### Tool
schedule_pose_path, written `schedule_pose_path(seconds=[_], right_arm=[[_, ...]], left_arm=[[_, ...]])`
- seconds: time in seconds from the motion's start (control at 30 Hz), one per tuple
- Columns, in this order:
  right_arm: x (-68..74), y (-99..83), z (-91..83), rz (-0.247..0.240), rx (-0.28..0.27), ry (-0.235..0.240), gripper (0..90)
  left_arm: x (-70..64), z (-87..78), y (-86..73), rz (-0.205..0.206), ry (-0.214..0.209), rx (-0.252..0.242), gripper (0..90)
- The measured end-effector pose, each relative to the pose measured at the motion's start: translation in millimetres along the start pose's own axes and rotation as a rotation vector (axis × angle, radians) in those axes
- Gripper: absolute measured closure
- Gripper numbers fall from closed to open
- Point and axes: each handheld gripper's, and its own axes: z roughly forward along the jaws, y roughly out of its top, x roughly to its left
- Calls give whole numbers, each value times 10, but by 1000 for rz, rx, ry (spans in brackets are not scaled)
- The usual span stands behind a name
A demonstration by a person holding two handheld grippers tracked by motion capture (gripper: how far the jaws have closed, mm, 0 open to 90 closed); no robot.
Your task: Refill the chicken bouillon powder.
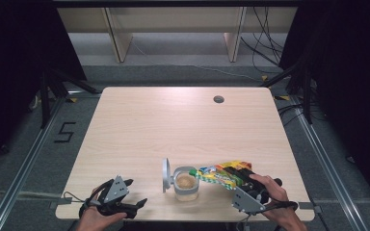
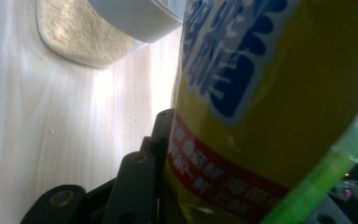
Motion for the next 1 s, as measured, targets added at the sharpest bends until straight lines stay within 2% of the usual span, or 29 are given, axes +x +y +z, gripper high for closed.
schedule_pose_path(seconds=[0.03, 0.1, 0.17, 0.2, 0.23, 0.3, 0.33, 0.37, 0.4, 0.57, 0.63, 0.67, 0.7, 0.73, 0.77, 0.83, 0.9, 0.97, 1.0], right_arm=[[20, -7, -1, 38, -4, 0, 688], [-16, -4, 17, -7, -29, 4, 691], [-19, -15, 18, 15, -41, 8, 694], [-24, -24, 18, 37, -50, 7, 695], [5, -39, 14, 112, -47, 9, 696], [-8, -56, 7, 146, -56, 4, 698], [-16, -72, 8, 164, -62, 4, 700], [-39, -85, 11, 155, -68, 9, 700], [-23, -106, 11, 207, -69, 10, 702], [-20, -215, 85, 317, -87, 3, 715], [-33, -244, 104, 345, -87, -9, 719], [-33, -249, 113, 373, -96, -3, 722], [-52, -265, 128, 355, -80, -14, 730], [-45, -262, 132, 376, -79, -11, 734], [-58, -266, 145, 366, -73, -16, 737], [-77, -270, 164, 403, -96, -15, 739], [-102, -289, 190, 467, -115, -28, 741], [-134, -300, 226, 473, -127, -45, 741], [-155, -313, 252, 482, -130, -48, 741]], left_arm=[[2, -2, 2, 7, 5, 2, 189], [1, 1, 0, 5, 4, 2, 190], [10, -5, 5, 28, 1, 3, 190], [1, 1, 1, 4, 4, 2, 190], [2, 2, 0, 2, 3, 2, 190], [5, 4, -1, 0, 1, 2, 190], [14, 0, 0, 13, 7, 13, 190], [16, -2, 2, 18, 9, 13, 190], [14, 5, -2, 15, 7, 4, 190], [14, 7, 0, 13, 9, 2, 190], [3, 9, -2, -4, 1, -10, 190], [5, 7, -1, -3, 3, -8, 190], [6, 1, 2, -2, 3, 1, 190], [15, 0, 3, 12, 10, 12, 190], [2, 20, -3, -5, 8, -11, 189], [4, 15, 0, -4, 4, 1, 190], [3, 11, 0, -4, 0, -2, 190], [-2, 17, -4, -12, 1, -11, 190], [16, 7, 2, 11, 5, 7, 189]])
